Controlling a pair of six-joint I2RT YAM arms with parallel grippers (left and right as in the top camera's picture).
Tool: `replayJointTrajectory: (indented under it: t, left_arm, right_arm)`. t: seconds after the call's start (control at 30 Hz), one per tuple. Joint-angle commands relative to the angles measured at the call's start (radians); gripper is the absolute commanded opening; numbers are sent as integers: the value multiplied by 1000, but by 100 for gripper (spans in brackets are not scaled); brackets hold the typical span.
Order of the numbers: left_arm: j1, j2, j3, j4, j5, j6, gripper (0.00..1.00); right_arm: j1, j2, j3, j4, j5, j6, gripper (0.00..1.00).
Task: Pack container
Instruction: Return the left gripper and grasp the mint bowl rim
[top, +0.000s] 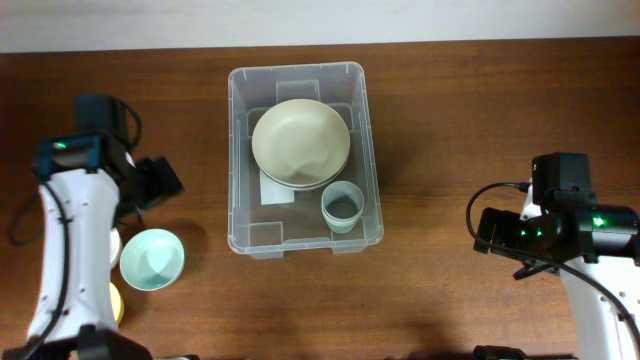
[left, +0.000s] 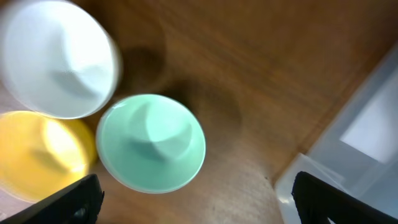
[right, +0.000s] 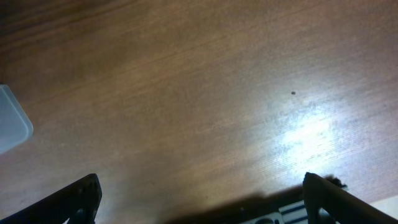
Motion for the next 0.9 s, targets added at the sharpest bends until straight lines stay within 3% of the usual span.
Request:
replayJointTrajectory:
  t: [0.0, 0.23, 0.6, 0.77, 0.87]
  left_arm:
    - [3, 3, -186, 115, 71, -23, 99]
    - [3, 49, -375, 275, 67, -23, 99]
    - [3, 179, -398, 369, 42, -23, 98]
    - [3, 245, -398, 384, 49, -23, 93]
    - [3, 257, -398, 383, 53, -23, 83]
  right_arm:
    - [5, -1, -1, 3, 8, 8, 99]
    - [5, -1, -1, 0, 9, 8, 99]
    - [5, -1, -1, -1, 9, 8, 99]
    - [5, -1, -1, 0, 9, 8, 99]
    - [5, -1, -1, -1, 9, 8, 99]
